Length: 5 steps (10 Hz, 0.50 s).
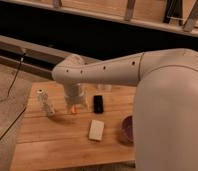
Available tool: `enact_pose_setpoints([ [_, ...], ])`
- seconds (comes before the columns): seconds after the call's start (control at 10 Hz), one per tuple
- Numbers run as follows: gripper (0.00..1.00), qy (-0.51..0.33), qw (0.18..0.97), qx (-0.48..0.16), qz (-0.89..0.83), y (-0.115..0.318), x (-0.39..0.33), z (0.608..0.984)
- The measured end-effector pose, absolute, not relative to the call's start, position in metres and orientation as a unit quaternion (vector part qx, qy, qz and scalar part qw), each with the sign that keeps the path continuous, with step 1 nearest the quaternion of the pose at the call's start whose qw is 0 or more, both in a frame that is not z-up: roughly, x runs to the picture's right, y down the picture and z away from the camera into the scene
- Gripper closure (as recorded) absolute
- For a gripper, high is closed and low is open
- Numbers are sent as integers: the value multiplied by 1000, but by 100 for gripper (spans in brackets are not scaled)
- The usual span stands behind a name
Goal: Drag the pepper across the table
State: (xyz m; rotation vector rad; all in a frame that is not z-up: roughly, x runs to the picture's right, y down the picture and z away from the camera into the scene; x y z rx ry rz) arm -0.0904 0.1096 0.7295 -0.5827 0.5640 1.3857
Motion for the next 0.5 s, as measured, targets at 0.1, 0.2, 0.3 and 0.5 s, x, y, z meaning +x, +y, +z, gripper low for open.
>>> enact_pose_setpoints([
  [0.1, 35, 255, 698, -262, 616, 109, -90, 738],
  [0.2, 35, 252, 705, -265, 608, 107, -96, 751],
  [0.3, 35, 249, 708, -268, 604, 105, -100, 757],
  [0.5, 35, 234, 719, -282, 591, 102, -112, 780],
])
